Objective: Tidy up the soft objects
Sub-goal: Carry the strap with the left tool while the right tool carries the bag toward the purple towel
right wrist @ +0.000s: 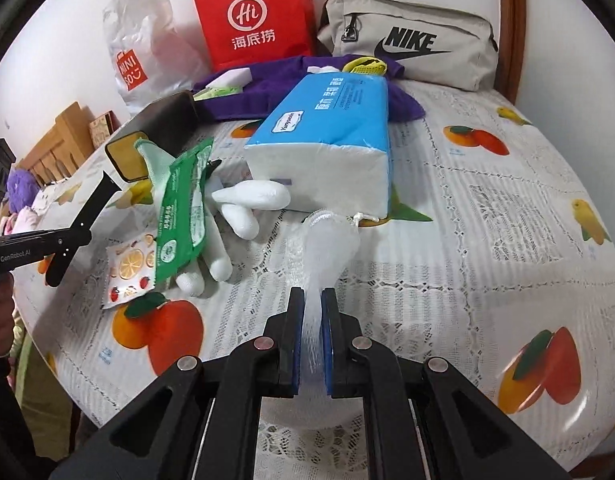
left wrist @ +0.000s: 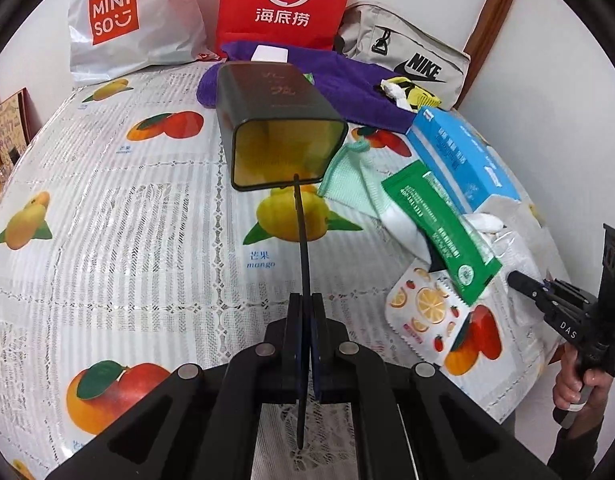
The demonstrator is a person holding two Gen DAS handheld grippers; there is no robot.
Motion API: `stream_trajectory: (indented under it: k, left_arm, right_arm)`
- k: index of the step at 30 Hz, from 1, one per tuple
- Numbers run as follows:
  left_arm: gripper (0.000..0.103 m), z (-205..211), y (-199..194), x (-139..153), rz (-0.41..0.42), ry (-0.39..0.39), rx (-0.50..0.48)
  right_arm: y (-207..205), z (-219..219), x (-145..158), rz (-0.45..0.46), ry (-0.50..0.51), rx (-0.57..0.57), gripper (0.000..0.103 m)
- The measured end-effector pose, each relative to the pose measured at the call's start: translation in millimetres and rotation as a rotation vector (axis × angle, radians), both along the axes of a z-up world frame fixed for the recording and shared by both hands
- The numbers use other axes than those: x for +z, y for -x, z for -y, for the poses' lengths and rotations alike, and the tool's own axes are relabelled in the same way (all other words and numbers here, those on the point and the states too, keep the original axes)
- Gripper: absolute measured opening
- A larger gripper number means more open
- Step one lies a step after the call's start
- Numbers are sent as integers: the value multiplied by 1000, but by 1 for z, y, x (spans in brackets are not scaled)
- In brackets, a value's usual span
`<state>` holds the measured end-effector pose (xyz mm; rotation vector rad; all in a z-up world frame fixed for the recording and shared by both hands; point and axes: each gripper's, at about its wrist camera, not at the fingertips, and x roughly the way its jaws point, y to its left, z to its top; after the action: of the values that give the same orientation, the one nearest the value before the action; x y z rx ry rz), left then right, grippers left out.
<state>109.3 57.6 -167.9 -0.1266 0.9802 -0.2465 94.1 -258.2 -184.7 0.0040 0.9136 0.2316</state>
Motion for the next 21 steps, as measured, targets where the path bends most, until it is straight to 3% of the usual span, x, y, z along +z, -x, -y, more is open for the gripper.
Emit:
stream_trajectory:
  k: [10,21]
  left_arm:
    - [4,0,-5,32,27,24,10]
    - [4,0,-22,62,65,35,10]
  right_arm:
    - [2,3,39,35,-95,40,8]
    - [-17,0,76,92,-92,65,8]
